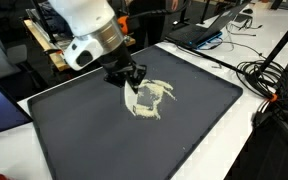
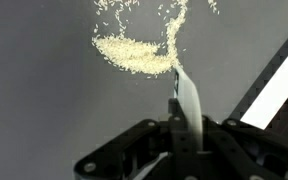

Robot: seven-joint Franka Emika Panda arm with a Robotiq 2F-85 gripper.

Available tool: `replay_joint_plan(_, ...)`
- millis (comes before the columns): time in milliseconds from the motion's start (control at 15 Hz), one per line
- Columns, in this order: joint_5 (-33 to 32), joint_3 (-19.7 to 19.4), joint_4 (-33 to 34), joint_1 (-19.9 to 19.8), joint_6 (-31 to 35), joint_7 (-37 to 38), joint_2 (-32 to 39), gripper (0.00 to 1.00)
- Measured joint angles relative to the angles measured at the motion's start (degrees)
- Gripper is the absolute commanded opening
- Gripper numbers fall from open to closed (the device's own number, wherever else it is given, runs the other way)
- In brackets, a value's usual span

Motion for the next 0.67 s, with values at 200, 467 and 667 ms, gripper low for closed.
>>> replay_joint_plan(200,4.5,-0.6,-6.0,-1.6,4.9,-0.3,-2.7,0.01)
replay_joint_plan(467,8.0,-2.0,-14.2,-2.1,9.5,-0.4,-7.3,0.01)
replay_joint_plan(667,8.3,-2.9,-19.9,-1.6,12.4,-0.3,-11.2,0.01)
